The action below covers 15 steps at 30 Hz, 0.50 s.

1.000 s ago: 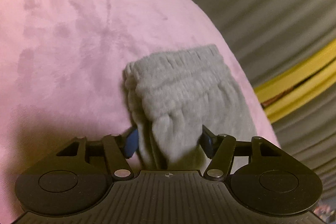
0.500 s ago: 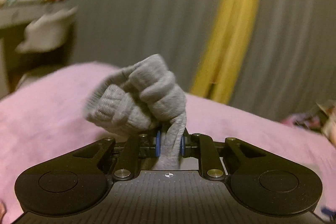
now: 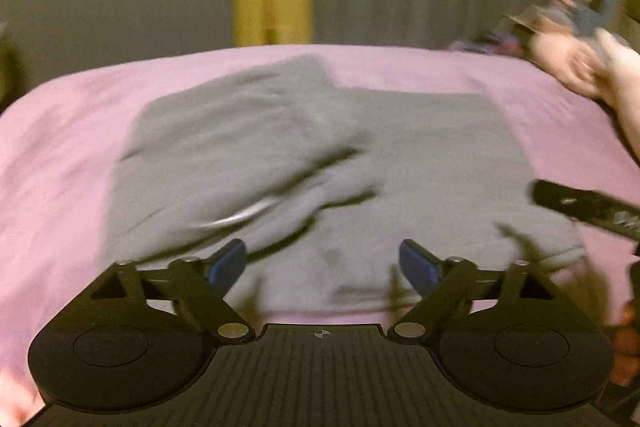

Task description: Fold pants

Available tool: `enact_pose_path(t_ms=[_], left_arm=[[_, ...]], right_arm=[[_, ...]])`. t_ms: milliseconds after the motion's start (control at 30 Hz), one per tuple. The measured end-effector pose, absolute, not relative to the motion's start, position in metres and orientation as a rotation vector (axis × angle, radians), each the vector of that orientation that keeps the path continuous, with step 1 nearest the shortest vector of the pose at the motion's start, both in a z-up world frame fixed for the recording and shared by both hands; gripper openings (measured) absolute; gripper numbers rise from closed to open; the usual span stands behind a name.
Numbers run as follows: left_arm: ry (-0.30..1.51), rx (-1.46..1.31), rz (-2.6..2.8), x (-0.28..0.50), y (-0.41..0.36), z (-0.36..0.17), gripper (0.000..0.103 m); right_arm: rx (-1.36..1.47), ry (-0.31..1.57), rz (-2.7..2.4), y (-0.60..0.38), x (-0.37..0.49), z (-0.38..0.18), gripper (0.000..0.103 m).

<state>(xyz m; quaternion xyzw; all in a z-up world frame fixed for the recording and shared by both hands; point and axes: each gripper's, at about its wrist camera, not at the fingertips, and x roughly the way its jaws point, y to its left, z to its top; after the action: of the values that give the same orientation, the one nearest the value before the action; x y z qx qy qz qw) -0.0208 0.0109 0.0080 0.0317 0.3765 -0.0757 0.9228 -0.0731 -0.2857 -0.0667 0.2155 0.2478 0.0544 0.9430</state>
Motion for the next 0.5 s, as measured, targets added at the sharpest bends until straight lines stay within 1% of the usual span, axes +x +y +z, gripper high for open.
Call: enact_pose_path(t_ms=[33,67,133,233,300,333,367,400,433,500], left_arm=[[0.781,0.054,-0.076,-0.026,0.019,0.009,0.09],[0.791,0.013,0.005,-0.029,0.031,0.012,0.09],[0.768,-0.103,0.103,-0.027,0.055,0.02,0.091],[0.729,-0.14,0.229,-0.026,0.078,0.024,0.091],[0.747,-0.157,0.257,-0.019,0.092,0.016,0.091],[0.765,-0.184,0.258,-0.015,0.097,0.012,0.091],[0.776,-0.215,0.261,-0.016,0.103,0.009,0.091],[0.786,-0.241,0.265,-0.013,0.107,0.004,0.091],[0.802,-0.268,0.274,-0.016,0.111,-0.002,0.091],[0.842,-0.346,0.302,-0.018,0.124,-0.01,0.091]], right_arm=[[0.443,0.514,0.121,-0.286,-0.072,-0.067,0.092],[0.445,0.53,0.132,-0.285,-0.069,-0.067,0.085],[0.453,0.552,0.163,-0.279,-0.061,-0.065,0.077],[0.514,0.562,0.237,-0.264,-0.047,-0.058,0.077],[0.586,0.596,0.297,-0.249,-0.028,-0.059,0.077],[0.623,0.616,0.318,-0.242,-0.018,-0.061,0.08],[0.659,0.635,0.335,-0.236,-0.008,-0.064,0.087],[0.701,0.663,0.354,-0.229,0.005,-0.069,0.091],[0.74,0.694,0.36,-0.223,0.016,-0.074,0.093],[0.847,0.754,0.371,-0.214,0.035,-0.086,0.093]])
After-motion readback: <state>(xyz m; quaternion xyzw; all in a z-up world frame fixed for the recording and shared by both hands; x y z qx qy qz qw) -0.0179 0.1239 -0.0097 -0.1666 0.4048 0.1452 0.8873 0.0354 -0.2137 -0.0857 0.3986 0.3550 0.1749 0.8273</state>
